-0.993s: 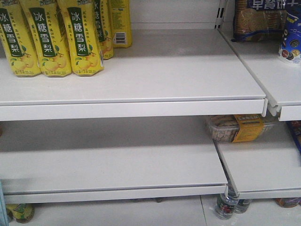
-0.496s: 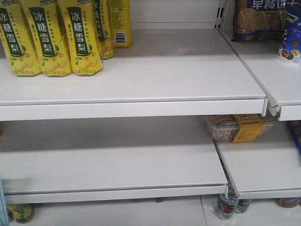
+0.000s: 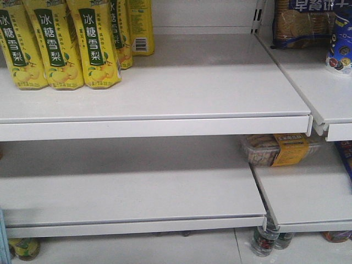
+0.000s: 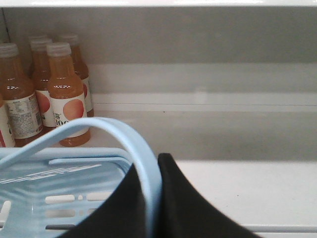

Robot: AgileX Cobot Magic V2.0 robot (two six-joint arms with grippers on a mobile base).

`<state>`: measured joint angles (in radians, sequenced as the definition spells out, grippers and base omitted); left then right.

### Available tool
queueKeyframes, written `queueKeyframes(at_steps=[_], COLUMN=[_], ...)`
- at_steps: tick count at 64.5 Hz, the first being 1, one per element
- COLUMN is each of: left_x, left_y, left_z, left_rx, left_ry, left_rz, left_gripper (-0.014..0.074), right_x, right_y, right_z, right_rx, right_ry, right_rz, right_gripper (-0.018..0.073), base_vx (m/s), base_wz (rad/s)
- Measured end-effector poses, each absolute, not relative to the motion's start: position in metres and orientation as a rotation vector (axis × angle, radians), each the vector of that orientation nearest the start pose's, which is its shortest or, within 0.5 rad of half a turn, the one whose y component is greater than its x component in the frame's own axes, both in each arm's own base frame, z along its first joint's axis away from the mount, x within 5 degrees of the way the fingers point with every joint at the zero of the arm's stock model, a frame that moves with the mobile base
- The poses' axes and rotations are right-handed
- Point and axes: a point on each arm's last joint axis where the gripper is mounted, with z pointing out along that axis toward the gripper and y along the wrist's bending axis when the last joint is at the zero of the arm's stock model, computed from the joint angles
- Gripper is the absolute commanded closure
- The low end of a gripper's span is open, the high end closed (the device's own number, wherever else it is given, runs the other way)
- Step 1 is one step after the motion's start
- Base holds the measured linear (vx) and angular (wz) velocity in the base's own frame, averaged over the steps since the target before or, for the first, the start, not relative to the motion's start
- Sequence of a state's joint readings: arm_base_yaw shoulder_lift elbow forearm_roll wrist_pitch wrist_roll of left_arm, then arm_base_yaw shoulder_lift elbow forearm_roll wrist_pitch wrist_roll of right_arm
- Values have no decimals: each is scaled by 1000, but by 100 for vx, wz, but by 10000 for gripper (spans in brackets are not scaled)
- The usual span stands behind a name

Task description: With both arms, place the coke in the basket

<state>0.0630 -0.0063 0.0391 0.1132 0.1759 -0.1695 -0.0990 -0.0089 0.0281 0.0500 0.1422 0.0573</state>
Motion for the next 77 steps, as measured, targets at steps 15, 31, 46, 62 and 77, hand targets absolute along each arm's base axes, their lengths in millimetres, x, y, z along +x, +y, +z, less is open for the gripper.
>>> queueKeyframes(at_steps=[15, 31, 46, 62, 77], left_x=[57, 57, 57, 57, 57], left_y=[5, 5, 5, 5, 5], left_z=[184, 184, 184, 184, 184], left_rx=[-117, -116, -116, -116, -116], left_ry=[1687, 1687, 1687, 1687, 1687], left_rz=[20, 21, 21, 22, 22], left_gripper=[603, 603, 603, 603, 603], right_x=[56, 56, 56, 56, 56], right_y=[-5, -5, -6, -6, -6], right_z=[191, 191, 191, 191, 191], right_rx=[164, 147, 133, 133, 133], right_ry=[1636, 1637, 1639, 1639, 1639], right_rz=[12, -9, -27, -27, -27], right_gripper=[564, 564, 564, 564, 564], base_vx=[0, 0, 0, 0, 0], base_wz=[0, 0, 0, 0, 0])
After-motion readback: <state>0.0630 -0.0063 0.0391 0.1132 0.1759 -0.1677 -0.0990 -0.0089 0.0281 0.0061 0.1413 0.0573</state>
